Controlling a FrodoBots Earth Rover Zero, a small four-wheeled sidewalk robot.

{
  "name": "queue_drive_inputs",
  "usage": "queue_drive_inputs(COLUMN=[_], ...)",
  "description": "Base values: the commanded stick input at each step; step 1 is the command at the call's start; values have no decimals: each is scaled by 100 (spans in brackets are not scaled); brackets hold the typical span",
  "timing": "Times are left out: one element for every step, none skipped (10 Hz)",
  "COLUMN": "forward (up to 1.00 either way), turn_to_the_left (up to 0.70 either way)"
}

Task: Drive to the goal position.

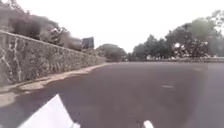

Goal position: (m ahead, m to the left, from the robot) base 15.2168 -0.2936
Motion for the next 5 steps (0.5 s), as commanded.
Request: queue_drive_inputs(forward=[50,50,50,50,50], turn_to_the_left=[0,0,0,0,0])
